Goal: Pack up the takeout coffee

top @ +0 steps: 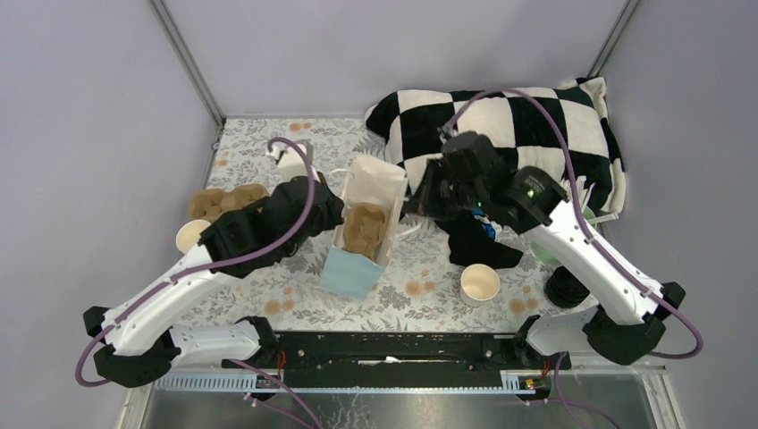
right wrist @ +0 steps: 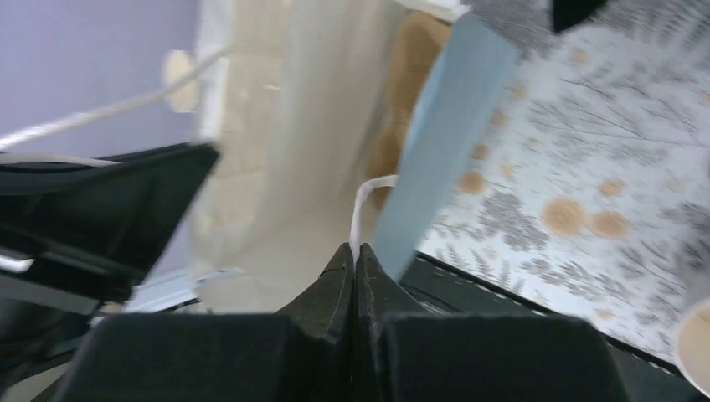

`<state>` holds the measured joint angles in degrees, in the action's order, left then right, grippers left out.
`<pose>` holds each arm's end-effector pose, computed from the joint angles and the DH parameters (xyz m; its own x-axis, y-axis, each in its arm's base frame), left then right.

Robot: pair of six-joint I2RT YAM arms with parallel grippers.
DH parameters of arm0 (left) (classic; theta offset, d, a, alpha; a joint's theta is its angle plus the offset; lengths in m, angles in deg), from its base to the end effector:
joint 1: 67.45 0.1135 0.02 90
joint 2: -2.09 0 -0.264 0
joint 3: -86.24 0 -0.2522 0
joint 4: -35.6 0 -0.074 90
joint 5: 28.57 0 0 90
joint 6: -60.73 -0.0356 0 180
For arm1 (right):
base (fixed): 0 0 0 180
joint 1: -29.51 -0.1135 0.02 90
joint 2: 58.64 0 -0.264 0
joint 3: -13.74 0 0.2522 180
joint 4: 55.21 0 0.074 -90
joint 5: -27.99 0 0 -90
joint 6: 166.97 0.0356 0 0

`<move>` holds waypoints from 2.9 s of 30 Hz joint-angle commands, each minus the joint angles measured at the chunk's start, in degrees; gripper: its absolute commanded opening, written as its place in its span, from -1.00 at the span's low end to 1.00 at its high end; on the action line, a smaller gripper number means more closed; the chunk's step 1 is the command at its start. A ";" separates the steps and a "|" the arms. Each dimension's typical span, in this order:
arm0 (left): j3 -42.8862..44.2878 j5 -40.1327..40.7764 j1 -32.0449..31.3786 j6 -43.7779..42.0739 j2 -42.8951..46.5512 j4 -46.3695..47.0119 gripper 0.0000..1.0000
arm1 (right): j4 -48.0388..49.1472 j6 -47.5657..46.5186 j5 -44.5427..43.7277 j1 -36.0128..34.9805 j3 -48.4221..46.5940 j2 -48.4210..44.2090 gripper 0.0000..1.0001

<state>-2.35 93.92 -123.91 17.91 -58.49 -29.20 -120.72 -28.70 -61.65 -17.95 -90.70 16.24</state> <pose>0.1227 -0.1504 0.4146 -0.5450 -0.2976 -0.7838 0.0841 0.9107 -0.4043 0.1751 0.1912 0.4284 -0.8166 0.2138 -0.5361 -0.1965 0.7703 0.6066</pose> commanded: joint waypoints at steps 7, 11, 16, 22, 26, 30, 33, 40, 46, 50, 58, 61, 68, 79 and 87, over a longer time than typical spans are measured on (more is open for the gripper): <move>1.30 9.96 -0.16 23.72 5.08 -8.22 -1.00 | 6.80 3.09 7.26 0.10 -15.13 9.01 -1.00; -9.64 9.59 0.29 25.80 7.31 -5.44 -1.00 | 12.26 1.57 4.28 0.66 -2.94 8.97 -1.00; -11.11 -1.05 6.19 20.31 6.15 -1.38 -1.00 | 5.74 -4.05 4.69 1.06 -11.53 14.81 -1.00; -0.47 0.28 6.87 15.17 4.11 -1.43 -1.00 | 0.01 -7.06 6.66 0.97 -34.62 21.60 -1.00; 0.91 1.88 7.91 12.21 1.61 -0.22 -1.00 | 5.68 -8.02 8.13 1.05 -29.76 21.23 -1.00; 1.54 -5.02 16.90 5.77 -1.97 3.35 -1.00 | 7.14 -11.24 7.12 1.65 -30.64 23.90 -0.97; 3.46 -10.57 24.99 2.25 -4.58 4.83 -1.00 | 9.19 -12.81 6.57 2.36 -31.99 26.21 -0.97; 4.34 -17.28 35.66 -6.25 -9.28 11.39 -1.00 | 18.79 -13.95 5.44 3.16 -33.47 31.46 -1.00; 7.45 -18.43 41.73 -8.07 -12.96 13.44 -1.00 | 20.67 -11.81 5.88 3.56 -39.48 38.69 -1.00; 5.73 -22.31 44.51 -7.50 -14.81 18.38 -1.00 | 22.42 -12.06 4.48 4.03 -41.76 41.74 -0.98; 3.89 -25.55 49.24 -8.35 -21.14 25.16 -1.00 | 23.66 -16.05 2.55 4.83 -48.08 48.58 -0.78; 3.83 -28.66 51.45 -8.12 -23.19 26.35 -1.00 | 19.94 -17.40 2.03 5.09 -53.23 50.42 -0.51; 5.49 -35.38 52.51 -8.41 -24.92 24.43 -0.77 | 10.86 -21.81 -0.03 6.57 -53.30 43.77 0.45; 8.83 -35.73 52.56 -8.49 -20.91 15.36 0.32 | -3.20 -33.57 -8.94 7.21 -32.04 15.27 0.81; 9.09 -36.94 52.51 -9.26 -13.88 7.67 0.72 | -8.62 -27.78 -14.15 7.20 -17.85 1.29 0.81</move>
<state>4.43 58.40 -71.55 9.56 -78.12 -17.53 -124.98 -58.49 -72.08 -10.83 -116.40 20.28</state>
